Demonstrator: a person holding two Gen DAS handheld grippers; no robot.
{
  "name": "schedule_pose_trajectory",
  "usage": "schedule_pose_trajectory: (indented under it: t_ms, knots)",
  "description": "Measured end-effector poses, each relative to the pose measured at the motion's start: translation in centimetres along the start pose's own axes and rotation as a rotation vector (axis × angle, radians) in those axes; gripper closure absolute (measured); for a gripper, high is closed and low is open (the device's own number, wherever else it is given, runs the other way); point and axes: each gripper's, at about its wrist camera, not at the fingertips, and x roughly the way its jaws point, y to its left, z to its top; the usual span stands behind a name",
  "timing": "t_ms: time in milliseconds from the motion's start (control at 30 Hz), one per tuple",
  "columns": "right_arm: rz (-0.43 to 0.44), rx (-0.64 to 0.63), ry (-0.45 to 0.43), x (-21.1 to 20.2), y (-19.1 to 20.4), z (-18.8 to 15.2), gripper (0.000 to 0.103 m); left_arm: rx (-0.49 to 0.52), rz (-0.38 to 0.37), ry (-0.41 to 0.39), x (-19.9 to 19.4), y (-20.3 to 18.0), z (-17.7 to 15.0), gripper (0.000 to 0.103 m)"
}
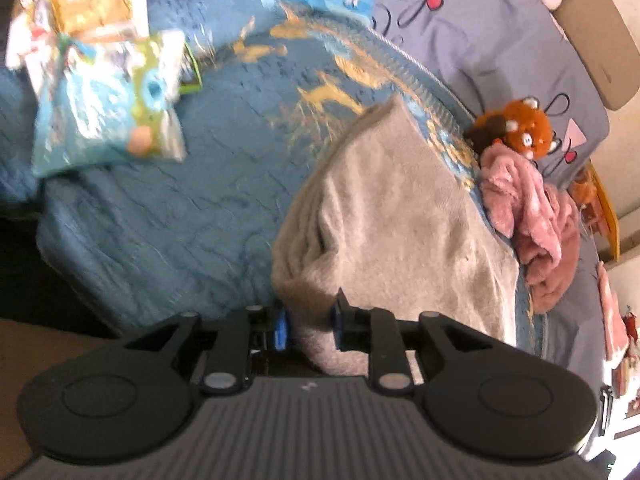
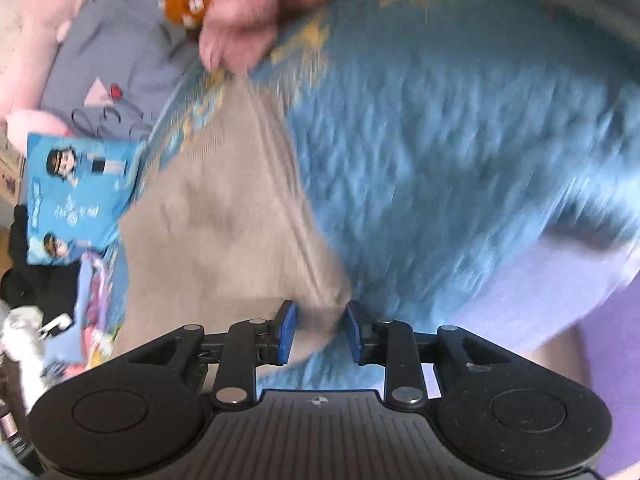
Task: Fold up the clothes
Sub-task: 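Open both grippers and release the taupe sweater onto the quilt, then press the folded sweater flat with the left gripper while the right smooths its ribbed hem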
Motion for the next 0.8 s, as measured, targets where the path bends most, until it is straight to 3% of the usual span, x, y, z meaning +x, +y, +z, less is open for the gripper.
schedule_pose_trajectory:
  t_ms: [67, 167, 300, 333, 433, 600, 800]
  knots:
    - [-0.035, -0.038, -0.054, -1.0, 0.2, 0.9, 0.065, 0.032, 0.06, -0.062, -1.2, -0.2, 0.3, 0.074]
    - [-0.048, -0.109, -0.113, -1.8, 0.6, 2.6, 0.065, 0.098, 0.145, -0.15, -2.8, -0.9, 1.0, 0.066]
    - [-0.023, -0.265, -0.134, 0.3, 4.5, 3.8, 0.065, 0.223, 0.151, -0.2, -3.4, -3.0, 2.0, 0.055]
    - [-0.016, -0.306, -0.137, 0.9, 5.7, 4.0, 0.065, 0.28, 0.147, -0.204, -3.2, -4.0, 2.0, 0.044]
    - [0.007, -0.428, -0.148, 2.8, 9.0, 4.6, 0.062, 0.417, 0.125, -0.198, -2.0, -7.2, 1.9, 0.029]
    - [0.045, -0.629, -0.158, 6.0, 14.5, 5.6, 0.062, 0.545, 0.079, -0.162, 1.8, -11.5, 1.0, 0.019]
    - [0.061, -0.845, -0.074, 11.4, 17.5, 5.4, 0.062, 0.686, 0.07, -0.139, 6.6, -14.4, -0.7, 0.005]
